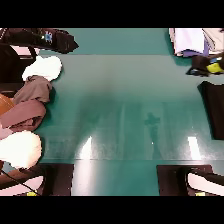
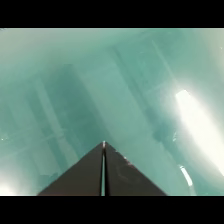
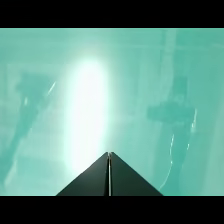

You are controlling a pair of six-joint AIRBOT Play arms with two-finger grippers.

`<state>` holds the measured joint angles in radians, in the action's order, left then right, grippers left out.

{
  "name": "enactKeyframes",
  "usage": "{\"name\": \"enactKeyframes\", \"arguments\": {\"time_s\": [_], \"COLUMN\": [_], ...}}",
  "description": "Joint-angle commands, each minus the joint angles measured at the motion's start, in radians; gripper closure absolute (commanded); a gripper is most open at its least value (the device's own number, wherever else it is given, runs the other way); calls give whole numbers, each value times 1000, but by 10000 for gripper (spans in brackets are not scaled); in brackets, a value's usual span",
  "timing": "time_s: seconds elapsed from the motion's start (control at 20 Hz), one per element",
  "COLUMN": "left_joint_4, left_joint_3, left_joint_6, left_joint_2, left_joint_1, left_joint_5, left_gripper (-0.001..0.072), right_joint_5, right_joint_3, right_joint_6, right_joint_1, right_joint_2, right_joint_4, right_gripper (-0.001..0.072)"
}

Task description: Fold the shirts.

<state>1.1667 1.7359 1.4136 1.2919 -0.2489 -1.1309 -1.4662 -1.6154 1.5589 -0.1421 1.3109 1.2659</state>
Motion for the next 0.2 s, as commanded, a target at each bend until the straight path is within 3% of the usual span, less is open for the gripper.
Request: {"name": "enactKeyframes", "arguments": {"time_s": [0.0, 0.15], "left_joint_4": [0, 0], "left_joint_3": [0, 0], "left_joint_6": [0, 0], "left_joint_2": [0, 0], "left_joint_1": [-1, -1], "left_joint_5": [-2, -2], "left_gripper": [686, 687], "right_joint_5": [8, 3], "right_joint_3": [-1, -1], "right_joint_6": [-24, -24], "right_joint_1": [-150, -169], "right_joint_2": [0, -1], "right_joint_4": [-7, -8], "right_gripper": [692, 692]}}
